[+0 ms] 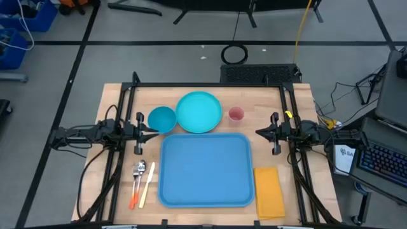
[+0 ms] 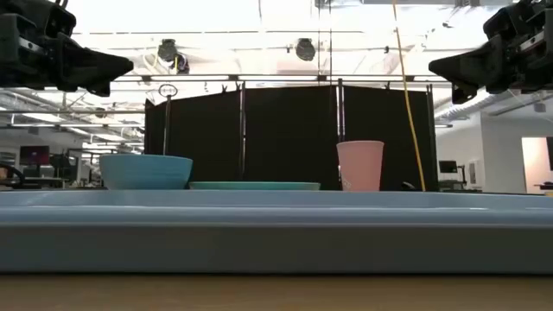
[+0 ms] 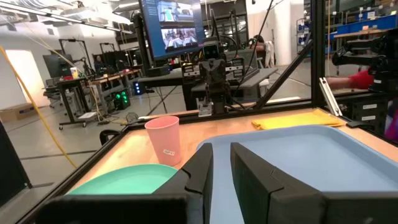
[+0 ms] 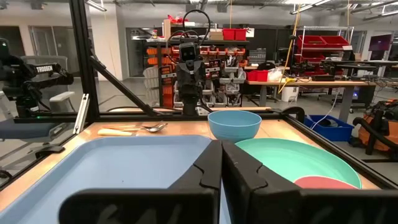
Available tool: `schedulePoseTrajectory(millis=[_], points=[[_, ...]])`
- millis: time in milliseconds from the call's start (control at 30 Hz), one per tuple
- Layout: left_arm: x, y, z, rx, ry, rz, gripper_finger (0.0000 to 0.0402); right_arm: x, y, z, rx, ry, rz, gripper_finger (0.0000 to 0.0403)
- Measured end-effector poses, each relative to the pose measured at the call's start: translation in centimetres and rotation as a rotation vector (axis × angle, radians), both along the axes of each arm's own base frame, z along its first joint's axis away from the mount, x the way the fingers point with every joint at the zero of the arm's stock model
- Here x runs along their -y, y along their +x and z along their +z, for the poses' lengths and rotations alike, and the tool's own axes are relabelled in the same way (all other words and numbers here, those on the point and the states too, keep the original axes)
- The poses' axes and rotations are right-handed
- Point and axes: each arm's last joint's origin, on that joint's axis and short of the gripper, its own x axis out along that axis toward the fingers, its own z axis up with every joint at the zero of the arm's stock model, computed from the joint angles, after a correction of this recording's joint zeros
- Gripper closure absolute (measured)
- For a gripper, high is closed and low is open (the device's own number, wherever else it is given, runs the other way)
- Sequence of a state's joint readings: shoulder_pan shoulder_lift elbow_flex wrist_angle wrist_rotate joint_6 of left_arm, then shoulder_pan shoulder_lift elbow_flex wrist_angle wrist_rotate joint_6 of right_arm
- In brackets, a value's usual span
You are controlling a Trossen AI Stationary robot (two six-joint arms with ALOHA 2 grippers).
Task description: Set up tray
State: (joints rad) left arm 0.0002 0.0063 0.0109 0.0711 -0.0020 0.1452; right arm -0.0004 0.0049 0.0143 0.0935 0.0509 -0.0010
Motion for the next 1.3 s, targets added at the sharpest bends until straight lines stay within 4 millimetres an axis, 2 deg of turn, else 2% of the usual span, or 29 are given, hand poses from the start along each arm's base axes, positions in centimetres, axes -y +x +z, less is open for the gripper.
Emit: schedulePoseTrajectory(millis=[1167,1300], points=[[0.00,0.00,0.00,0.000,0.000,0.000,0.0339,0.00,0.00,0.08,0.007,-0.011,-0.001,0.0403],[0.00,0.00,0.00,0.000,0.000,0.000,0.0339,0.00,-0.06,0.59,0.064,0.044,0.005,0.0403]])
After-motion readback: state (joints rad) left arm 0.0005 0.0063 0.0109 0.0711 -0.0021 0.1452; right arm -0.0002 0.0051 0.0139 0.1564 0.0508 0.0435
